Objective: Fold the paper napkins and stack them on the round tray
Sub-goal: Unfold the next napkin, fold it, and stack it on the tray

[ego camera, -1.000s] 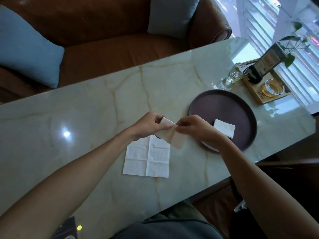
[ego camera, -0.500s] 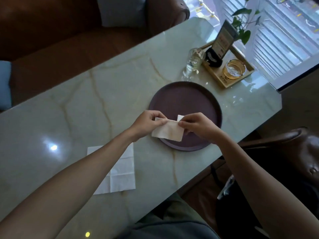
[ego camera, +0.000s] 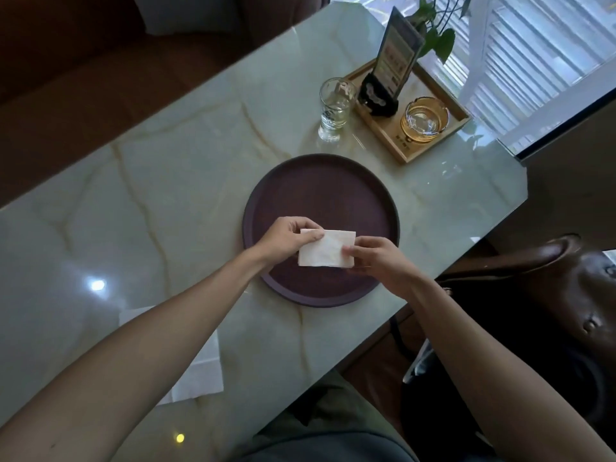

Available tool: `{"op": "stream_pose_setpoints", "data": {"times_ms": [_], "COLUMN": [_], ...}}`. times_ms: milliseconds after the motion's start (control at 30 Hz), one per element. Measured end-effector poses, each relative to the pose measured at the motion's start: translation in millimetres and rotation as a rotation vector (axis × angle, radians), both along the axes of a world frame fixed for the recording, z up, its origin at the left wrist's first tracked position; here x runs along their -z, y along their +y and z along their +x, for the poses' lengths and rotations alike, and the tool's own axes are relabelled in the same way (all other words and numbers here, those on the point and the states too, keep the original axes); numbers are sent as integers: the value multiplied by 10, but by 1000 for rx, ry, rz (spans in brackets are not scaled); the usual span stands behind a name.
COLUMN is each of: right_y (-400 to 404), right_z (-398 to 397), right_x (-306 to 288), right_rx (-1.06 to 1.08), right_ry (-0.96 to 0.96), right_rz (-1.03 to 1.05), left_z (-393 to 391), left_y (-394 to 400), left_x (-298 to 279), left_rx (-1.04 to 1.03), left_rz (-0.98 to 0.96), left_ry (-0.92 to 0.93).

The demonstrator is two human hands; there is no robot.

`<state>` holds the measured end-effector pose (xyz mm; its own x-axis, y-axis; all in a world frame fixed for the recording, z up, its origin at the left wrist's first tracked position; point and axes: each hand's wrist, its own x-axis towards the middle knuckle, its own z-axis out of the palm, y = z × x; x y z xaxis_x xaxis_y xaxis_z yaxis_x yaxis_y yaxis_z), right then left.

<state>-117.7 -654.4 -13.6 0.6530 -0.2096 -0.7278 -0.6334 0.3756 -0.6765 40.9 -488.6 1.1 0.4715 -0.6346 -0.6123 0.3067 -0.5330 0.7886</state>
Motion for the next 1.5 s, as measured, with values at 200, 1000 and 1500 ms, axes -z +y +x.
{"op": "stream_pose_setpoints", "data": {"times_ms": [200, 1000, 1500], "right_y": [-1, 105, 131], "right_z": [138, 218, 129], "right_x": [273, 472, 365], "right_rx": [65, 11, -180], "right_ry": [151, 360, 357], "right_rz": [-154, -575, -667], "left_z": [-48, -204, -272], "left_y": [-73, -84, -65], "left_x": [375, 772, 677], "left_rx": [-248, -265, -46], "left_rz": [169, 373, 350], "left_ry": [48, -391, -551]}}
